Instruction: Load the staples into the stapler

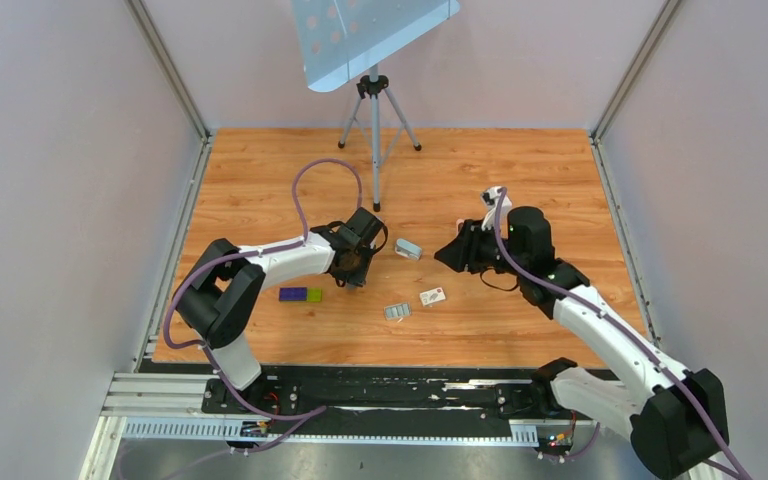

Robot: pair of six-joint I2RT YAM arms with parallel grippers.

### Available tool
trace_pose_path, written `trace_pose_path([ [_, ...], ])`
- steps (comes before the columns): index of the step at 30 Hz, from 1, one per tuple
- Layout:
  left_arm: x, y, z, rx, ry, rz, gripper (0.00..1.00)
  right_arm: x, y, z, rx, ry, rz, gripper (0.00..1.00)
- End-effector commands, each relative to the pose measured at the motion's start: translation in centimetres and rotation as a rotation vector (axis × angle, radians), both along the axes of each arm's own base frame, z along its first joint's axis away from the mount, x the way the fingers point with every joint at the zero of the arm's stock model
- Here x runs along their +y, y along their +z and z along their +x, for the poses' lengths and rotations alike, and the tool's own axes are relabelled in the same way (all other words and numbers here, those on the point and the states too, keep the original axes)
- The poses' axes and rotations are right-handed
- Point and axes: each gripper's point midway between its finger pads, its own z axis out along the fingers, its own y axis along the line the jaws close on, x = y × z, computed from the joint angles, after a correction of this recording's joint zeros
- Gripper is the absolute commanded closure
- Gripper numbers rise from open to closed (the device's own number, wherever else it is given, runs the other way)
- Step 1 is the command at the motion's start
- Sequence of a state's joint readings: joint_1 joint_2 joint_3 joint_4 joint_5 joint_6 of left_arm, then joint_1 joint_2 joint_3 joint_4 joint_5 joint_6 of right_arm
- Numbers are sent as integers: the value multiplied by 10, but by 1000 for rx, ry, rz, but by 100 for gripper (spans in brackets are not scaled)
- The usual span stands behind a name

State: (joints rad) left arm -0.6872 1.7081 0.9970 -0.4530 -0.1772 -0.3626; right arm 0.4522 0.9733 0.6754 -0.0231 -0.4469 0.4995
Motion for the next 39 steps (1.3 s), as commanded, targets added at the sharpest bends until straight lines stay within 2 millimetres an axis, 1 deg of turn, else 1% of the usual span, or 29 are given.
trace_pose_path([
  [1,4,-4,-10,54,-49,17,68,-21,-29,21,13,-73,-108,57],
  [6,6,-4,-11,57,-56,26,73,-39,-51,49,57,-129,-207,54],
  [10,7,-4,-11,55,-58,32,75,-51,-69,69,116,-177,-248,54],
  [15,3,0,-8,47,-64,16,80,-71,-85,94,167,-269,-297,59],
  [17,1,2,-8,43,-66,6,81,-78,-92,99,199,-291,-312,61],
  [24,-10,15,-4,29,-75,-47,82,-101,-116,96,267,-354,-406,62],
  [30,-29,38,5,2,-84,-129,83,-117,-130,96,288,-396,-485,63],
  [35,-46,58,13,-23,-91,-195,83,-118,-140,99,308,-397,-503,64],
  [38,-55,71,20,-53,-87,-235,83,-116,-150,95,331,-389,-496,64],
  [39,-62,75,19,-49,-101,-262,83,-115,-153,94,335,-386,-488,64],
])
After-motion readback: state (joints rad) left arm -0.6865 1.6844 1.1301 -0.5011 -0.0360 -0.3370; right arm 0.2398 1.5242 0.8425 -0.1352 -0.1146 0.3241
